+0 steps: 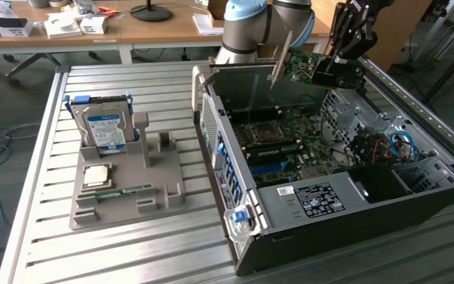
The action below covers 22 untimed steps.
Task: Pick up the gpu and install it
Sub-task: 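Insert the gpu into the slot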
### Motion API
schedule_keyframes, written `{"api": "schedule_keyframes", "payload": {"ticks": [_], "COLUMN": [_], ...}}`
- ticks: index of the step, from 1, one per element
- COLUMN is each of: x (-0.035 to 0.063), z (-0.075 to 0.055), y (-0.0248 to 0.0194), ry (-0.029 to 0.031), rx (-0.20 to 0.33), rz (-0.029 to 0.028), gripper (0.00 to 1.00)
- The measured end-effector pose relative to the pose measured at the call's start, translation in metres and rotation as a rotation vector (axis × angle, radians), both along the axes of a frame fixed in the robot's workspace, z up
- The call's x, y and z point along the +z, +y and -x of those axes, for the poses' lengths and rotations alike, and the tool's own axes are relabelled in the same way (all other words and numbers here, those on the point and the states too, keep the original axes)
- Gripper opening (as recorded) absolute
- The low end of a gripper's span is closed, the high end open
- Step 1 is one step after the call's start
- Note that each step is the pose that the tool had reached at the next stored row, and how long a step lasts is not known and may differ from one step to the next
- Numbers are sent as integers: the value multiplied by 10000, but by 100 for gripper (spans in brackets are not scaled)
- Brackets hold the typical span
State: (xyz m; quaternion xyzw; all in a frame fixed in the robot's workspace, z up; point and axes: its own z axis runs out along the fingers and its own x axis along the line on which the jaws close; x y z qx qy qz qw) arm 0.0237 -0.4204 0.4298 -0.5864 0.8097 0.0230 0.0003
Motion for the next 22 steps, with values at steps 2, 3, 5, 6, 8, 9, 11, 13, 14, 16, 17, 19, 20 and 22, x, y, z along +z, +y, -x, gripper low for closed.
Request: {"api": "schedule_keyframes", "payload": {"ticks": [2, 3, 5, 6, 8, 9, 11, 13, 14, 16, 17, 19, 20, 22], "x": [0, 0, 0, 0, 0, 0, 0, 0, 0, 0, 0, 0, 0, 0], "z": [0, 0, 0, 0, 0, 0, 0, 0, 0, 0, 0, 0, 0, 0], "y": [0, 0, 0, 0, 0, 0, 0, 0, 0, 0, 0, 0, 0, 0], "ry": [0, 0, 0, 0, 0, 0, 0, 0, 0, 0, 0, 0, 1, 1], "rx": [293, 439, 730, 876, 1178, 1325, 1618, 1913, 2071, 2350, 2437, 2469, 2472, 2473], "rz": [0, 0, 0, 0, 0, 0, 1, 0, 0, 0, 1, 2, 2, 2], "gripper": [27, 27, 27, 27, 27, 27, 27, 27, 27, 27, 27, 27, 27, 27]}}
